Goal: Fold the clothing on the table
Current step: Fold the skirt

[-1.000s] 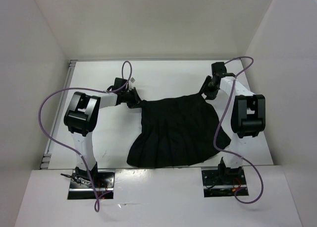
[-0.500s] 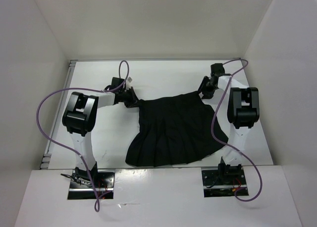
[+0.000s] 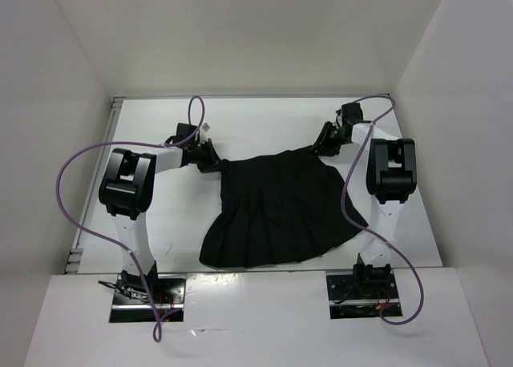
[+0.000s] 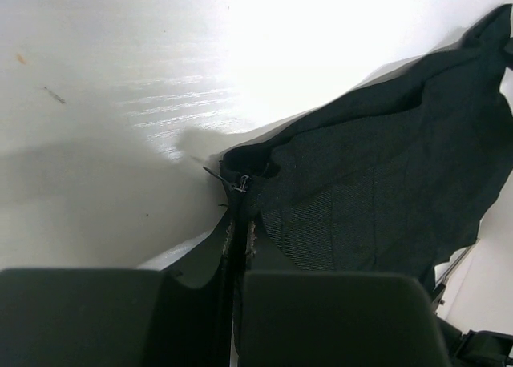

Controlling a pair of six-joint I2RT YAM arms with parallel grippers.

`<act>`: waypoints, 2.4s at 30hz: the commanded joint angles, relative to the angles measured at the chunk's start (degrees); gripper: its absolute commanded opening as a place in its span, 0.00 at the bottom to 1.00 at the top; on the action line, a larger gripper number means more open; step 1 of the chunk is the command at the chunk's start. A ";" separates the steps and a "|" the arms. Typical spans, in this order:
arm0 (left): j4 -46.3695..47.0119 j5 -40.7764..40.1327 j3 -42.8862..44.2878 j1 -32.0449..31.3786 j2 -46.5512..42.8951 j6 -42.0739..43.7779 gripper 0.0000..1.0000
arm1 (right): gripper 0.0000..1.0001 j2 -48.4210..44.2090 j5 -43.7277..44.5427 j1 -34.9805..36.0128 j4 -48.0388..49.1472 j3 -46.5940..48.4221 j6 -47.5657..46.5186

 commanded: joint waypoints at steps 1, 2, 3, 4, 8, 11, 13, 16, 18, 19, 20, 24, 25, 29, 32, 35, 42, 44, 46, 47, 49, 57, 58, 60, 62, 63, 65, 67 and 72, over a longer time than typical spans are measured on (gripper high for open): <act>-0.43 0.49 2.13 0.46 0.44 1.94 0.00 | 0.36 3.54 -6.90 0.87 -0.05 -0.02 -3.87; -0.43 0.49 2.13 0.99 0.44 1.94 0.00 | 0.33 4.06 -8.57 0.87 0.48 -0.80 -3.88; -0.43 0.49 2.65 0.99 0.44 1.94 0.00 | 0.26 4.76 -10.33 0.87 1.18 -0.81 -4.40; -0.43 0.49 2.66 0.99 0.97 1.94 0.00 | 0.20 4.77 -14.09 0.87 1.19 -0.81 -4.93; -0.43 2.50 3.27 1.52 1.59 2.47 0.00 | 0.00 5.39 -19.49 1.39 0.40 -0.81 -5.64; -0.43 3.73 4.50 2.66 0.72 2.99 0.00 | 0.00 -2.75 -12.30 1.39 0.93 -3.08 -4.06; -1.05 3.74 5.55 3.27 -0.52 3.00 0.00 | 0.00 -7.78 -5.30 1.39 0.93 -4.41 -3.53; -3.59 3.74 8.18 3.89 -3.67 4.31 0.00 | 0.00 -16.48 1.75 1.39 -1.18 -4.42 -2.21; -4.73 4.26 10.03 4.41 -4.47 4.32 0.00 | 0.00 -21.66 4.05 1.39 -1.70 -4.42 -1.69; -4.74 4.27 11.34 4.42 -4.48 4.93 0.00 | 0.00 -22.73 6.07 1.39 -1.71 -2.94 -1.68; -6.65 4.27 13.27 4.42 -3.78 4.93 0.00 | 0.00 -23.35 6.87 1.92 -2.41 -1.70 -1.68; -13.43 6.73 31.27 5.64 0.96 6.25 0.00 | 0.00 -23.97 10.56 1.92 -4.17 6.99 -1.15; -14.40 8.12 39.14 6.17 1.75 6.25 0.00 | 0.00 -23.97 11.53 1.92 -4.69 11.62 -1.15; -17.30 11.38 56.73 8.19 1.76 4.76 0.00 | 0.00 -22.84 12.33 1.92 -6.80 23.69 -2.38; -20.63 12.62 64.16 8.99 1.76 4.76 0.00 | 0.00 -23.36 11.63 1.92 -7.34 28.54 -3.87; -21.26 14.90 62.97 9.60 -1.65 5.99 0.00 | 0.00 -27.29 10.14 2.44 -6.38 26.01 -4.49; -6.68 13.23 17.30 9.60 -19.84 5.55 0.00 | 0.00 -36.35 5.48 4.63 -5.84 1.90 -3.97; -4.39 13.23 6.58 9.00 -25.90 4.94 0.00 | 0.00 -40.13 4.24 7.18 -5.84 -5.44 -3.00; -3.69 13.23 -7.67 7.59 -32.49 3.09 0.00 | 0.00 -46.63 4.07 9.38 -7.85 -15.19 0.51; -3.68 12.45 -11.63 6.97 -34.78 2.30 0.00 | 0.00 -48.74 4.07 11.48 -10.65 -18.01 1.82; -6.56 11.48 -20.75 5.83 -41.81 0.55 0.00 | 0.00 -55.24 3.54 14.30 -14.17 -25.49 7.25; -18.10 7.43 -28.54 5.21 -58.79 0.01 0.00 | 0.00 -68.80 4.50 19.32 -27.29 -37.72 19.58; -18.10 6.65 -28.54 5.21 -58.79 0.01 0.00 | 0.00 -68.80 5.03 19.32 -27.81 -37.73 19.59; -17.48 5.24 -28.54 5.21 -57.05 0.01 0.00 | 0.00 -68.01 7.04 19.32 -27.20 -37.73 19.59; -17.48 3.23 -26.79 5.21 -55.29 2.02 0.00 | 0.00 -65.74 8.28 19.32 -25.27 -37.73 19.59; -18.00 2.34 -25.92 5.21 -53.45 2.55 0.00 | 0.00 -64.76 9.68 18.80 -24.57 -36.86 19.59; -19.23 -0.72 -23.29 5.21 -50.55 3.26 0.00 | 0.00 -61.96 10.92 18.80 -22.63 -35.01 19.59; -19.86 -3.01 -21.87 5.21 -49.05 3.88 0.00 | 0.00 -60.02 13.38 18.80 -20.97 -33.60 19.06; -20.56 -7.94 -19.67 5.21 -44.74 3.88 0.00 | 0.00 -53.17 16.64 18.27 -17.63 -30.17 17.83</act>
